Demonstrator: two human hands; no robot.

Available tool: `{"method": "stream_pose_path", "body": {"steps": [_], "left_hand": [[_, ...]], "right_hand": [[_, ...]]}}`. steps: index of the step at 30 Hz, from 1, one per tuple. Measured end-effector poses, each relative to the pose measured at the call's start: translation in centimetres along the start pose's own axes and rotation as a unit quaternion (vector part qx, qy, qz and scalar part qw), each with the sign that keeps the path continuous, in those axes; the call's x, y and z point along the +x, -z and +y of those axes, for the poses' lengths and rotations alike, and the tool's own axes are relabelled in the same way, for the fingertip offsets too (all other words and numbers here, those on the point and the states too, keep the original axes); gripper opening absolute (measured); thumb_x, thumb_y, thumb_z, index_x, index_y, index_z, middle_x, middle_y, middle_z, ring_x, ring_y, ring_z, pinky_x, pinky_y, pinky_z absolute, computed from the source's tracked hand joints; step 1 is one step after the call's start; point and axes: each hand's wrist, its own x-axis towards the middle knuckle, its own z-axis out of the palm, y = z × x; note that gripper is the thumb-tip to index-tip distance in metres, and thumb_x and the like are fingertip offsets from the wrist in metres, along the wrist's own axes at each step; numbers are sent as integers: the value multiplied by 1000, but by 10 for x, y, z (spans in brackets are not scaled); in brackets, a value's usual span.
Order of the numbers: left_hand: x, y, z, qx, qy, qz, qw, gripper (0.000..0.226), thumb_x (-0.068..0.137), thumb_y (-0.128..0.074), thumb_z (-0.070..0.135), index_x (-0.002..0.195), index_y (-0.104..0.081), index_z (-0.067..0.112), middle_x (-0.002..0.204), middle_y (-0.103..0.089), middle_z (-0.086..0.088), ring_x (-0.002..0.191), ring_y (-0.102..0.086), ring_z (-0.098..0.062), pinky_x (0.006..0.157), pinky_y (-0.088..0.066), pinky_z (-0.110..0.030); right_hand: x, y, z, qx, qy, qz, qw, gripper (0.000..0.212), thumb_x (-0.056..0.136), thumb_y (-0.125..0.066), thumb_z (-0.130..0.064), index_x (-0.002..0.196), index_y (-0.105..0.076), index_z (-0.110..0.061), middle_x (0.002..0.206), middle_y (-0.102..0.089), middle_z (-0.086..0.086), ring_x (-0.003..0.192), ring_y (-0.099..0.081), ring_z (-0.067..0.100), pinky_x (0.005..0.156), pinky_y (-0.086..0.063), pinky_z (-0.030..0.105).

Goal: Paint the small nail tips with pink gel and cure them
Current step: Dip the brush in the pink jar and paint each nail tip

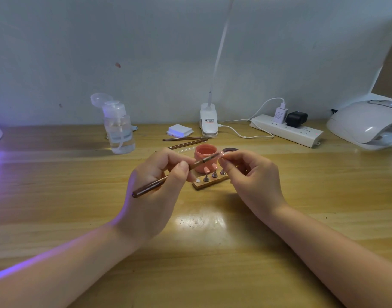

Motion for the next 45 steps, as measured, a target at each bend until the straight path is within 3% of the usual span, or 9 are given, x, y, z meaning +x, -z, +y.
{"method": "stream_pose_path", "body": {"steps": [5,10,15,21,27,32,37,42,45], "left_hand": [[2,-4,-2,-17,32,11,999,18,89,-53,22,97,-68,17,83,-73,7,80,-64,0,68,-42,-7],[1,0,-1,-41,27,-23,999,18,83,-50,11,87,-68,12,71,-70,3,74,-64,-6,71,-45,-12],[3,-2,-3,-38,42,24,998,19,88,-52,22,95,-68,15,80,-73,2,80,-65,-4,72,-45,-12],[1,-2,-1,-56,41,-17,997,18,85,-49,14,88,-67,12,72,-71,2,75,-65,-5,72,-46,-12],[3,-2,-2,-48,50,25,997,21,88,-50,21,93,-67,11,78,-72,1,78,-64,-6,73,-47,-15],[1,-2,-1,-50,41,-14,998,19,85,-48,14,86,-67,10,70,-70,0,73,-65,-8,73,-47,-15],[2,-1,-2,-52,39,13,998,19,88,-50,18,92,-68,12,76,-72,2,77,-66,-5,72,-47,-13],[1,-3,0,-27,31,-22,999,16,88,-57,20,98,-69,22,87,-74,6,86,-67,-5,71,-43,-9],[0,-2,2,44,-18,-46,998,14,84,-61,28,95,-70,25,86,-72,9,86,-65,-11,72,-43,-13]], "right_hand": [[0,-1,0,24,-13,-6,1000,7,84,-72,-14,91,-74,-17,77,-71,0,66,-63,26,61,-52,47],[0,-1,1,39,-18,-10,999,10,84,-72,-14,90,-72,-22,78,-71,1,68,-62,30,60,-53,52],[0,-2,1,47,-24,-9,999,9,85,-72,-15,91,-73,-20,80,-72,2,69,-64,30,60,-53,51],[0,-1,1,42,-21,-15,999,11,85,-71,-13,91,-72,-22,76,-71,4,66,-62,31,60,-52,53],[1,-2,1,49,-23,-12,998,11,84,-72,-13,90,-72,-23,78,-72,2,67,-62,32,60,-52,52],[0,-1,1,43,-18,-17,999,13,85,-71,-13,91,-71,-24,77,-71,1,65,-62,30,59,-52,52],[0,-1,0,50,-29,-16,998,8,85,-71,-13,91,-73,-18,78,-71,4,68,-62,33,60,-52,53],[0,-1,-1,53,-34,-19,998,9,85,-71,-14,91,-72,-19,79,-72,4,69,-64,31,61,-52,52],[1,1,-2,67,-47,-16,997,9,84,-72,-13,88,-71,-21,76,-72,2,64,-65,16,63,-55,47]]}}
